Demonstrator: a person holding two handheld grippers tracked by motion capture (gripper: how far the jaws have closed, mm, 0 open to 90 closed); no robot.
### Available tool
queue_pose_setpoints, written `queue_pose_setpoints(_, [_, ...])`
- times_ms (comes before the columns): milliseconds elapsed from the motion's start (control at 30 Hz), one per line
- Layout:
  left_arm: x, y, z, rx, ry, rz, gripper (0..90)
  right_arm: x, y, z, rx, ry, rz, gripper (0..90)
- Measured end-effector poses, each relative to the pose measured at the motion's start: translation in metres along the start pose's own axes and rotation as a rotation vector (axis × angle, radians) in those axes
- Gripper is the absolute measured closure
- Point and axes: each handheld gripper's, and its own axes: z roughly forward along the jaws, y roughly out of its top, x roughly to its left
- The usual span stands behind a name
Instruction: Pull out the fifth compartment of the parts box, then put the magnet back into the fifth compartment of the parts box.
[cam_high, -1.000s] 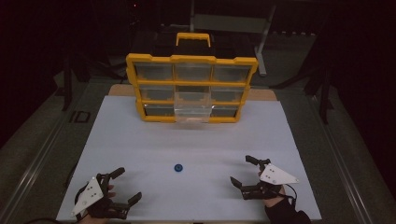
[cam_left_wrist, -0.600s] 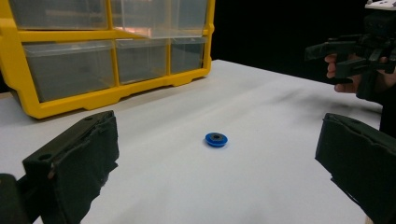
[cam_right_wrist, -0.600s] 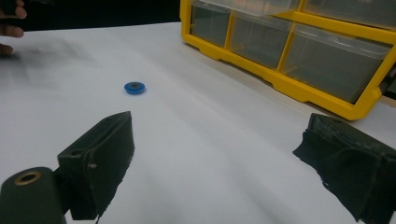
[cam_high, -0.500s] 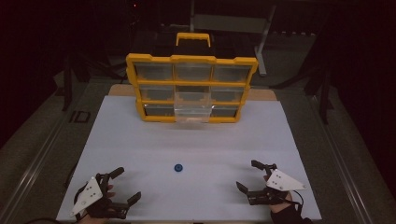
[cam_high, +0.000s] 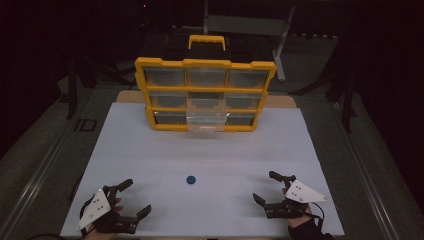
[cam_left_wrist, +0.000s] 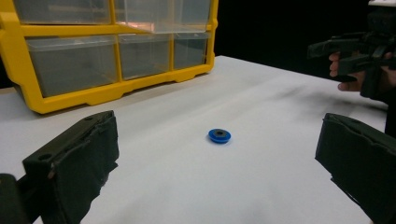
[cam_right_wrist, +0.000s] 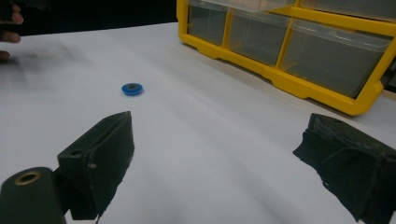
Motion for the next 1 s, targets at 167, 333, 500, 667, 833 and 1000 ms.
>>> queue_pose_setpoints(167, [-0.002, -0.001, 0.002, 0.015, -0.004, 0.029, 0.0, -0.001, 0.000, -0.001, -0.005, -0.004, -0.004, 9.3])
queue_pose_setpoints(333, [-0.001, -0.001, 0.002, 0.021, -0.005, 0.019, 0.0, 0.000, 0.001, 0.000, -0.005, 0.000, -0.009, 9.3])
queue_pose_setpoints(500, [0.001, -0.002, 0.002, 0.036, 0.004, -0.002, 0.0, 0.000, 0.002, -0.001, -0.007, 0.001, -0.004, 9.3])
queue_pose_setpoints(667, [0.003, -0.002, 0.003, 0.056, 0.013, -0.012, 0.0, 0.000, 0.002, 0.000, -0.005, 0.007, -0.007, 9.3])
queue_pose_setpoints(833, [0.004, 0.004, 0.004, 0.047, 0.000, -0.020, 0.0, 0.001, 0.002, 0.000, -0.006, 0.013, -0.007, 9.2])
queue_pose_setpoints(1000, [0.006, 0.017, 0.002, 0.050, -0.014, -0.019, 0.0, 0.002, 0.005, -0.002, -0.024, 0.014, -0.003, 9.3])
